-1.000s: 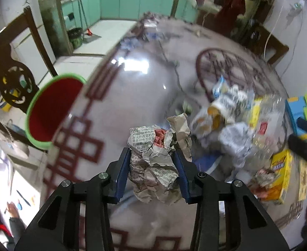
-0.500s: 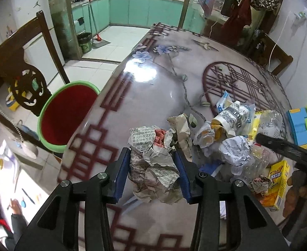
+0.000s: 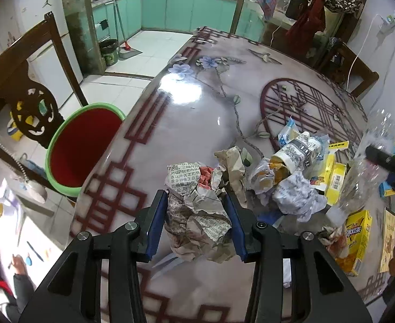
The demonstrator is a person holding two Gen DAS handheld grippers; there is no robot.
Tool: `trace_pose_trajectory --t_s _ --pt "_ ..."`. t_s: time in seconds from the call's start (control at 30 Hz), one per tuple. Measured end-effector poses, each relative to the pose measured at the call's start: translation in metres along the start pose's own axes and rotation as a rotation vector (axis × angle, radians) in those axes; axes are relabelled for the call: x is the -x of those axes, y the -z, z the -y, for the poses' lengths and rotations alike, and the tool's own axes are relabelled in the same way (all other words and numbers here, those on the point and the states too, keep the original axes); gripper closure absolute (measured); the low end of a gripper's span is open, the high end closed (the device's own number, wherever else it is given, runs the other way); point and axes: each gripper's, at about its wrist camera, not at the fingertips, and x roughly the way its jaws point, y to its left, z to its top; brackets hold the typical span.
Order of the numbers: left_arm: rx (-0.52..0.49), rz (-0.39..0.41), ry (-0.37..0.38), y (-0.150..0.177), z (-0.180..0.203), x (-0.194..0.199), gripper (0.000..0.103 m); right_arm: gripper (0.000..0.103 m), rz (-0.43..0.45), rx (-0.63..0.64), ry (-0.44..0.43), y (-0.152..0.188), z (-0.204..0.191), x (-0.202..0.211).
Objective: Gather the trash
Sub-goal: 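Grasp crumpled newspaper with left gripper while right gripper grasps clear plastic bottle, then carry newspaper and bottle over red bucket and open both grippers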
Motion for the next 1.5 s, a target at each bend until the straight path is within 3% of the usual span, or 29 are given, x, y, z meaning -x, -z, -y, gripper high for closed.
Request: trace_pose_trajectory --t_s 0.23,0.47,1.07,1.5 --pt "0.054 0.045 -0.029 -0.012 -0.026 0.015 0.061 0.046 0.073 0.089 -0.056 -0.017 -0.044 0.027" --pt "0.107 0.048 -0.058 -0.026 -0.074 0.010 0.061 0.046 0.096 0.177 -0.073 -0.021 -0.104 0.022" --pt "0.157 -0.014 -0.069 -0.060 -0.208 -0.031 0.061 0.046 0.006 0.245 -0.071 -0.016 -0.256 -0.084" --pt "0.181 -0.085 -0.051 -0.075 -0.265 -0.071 0.061 0.046 -0.036 0.292 -0.113 -0.011 -0.340 -0.155"
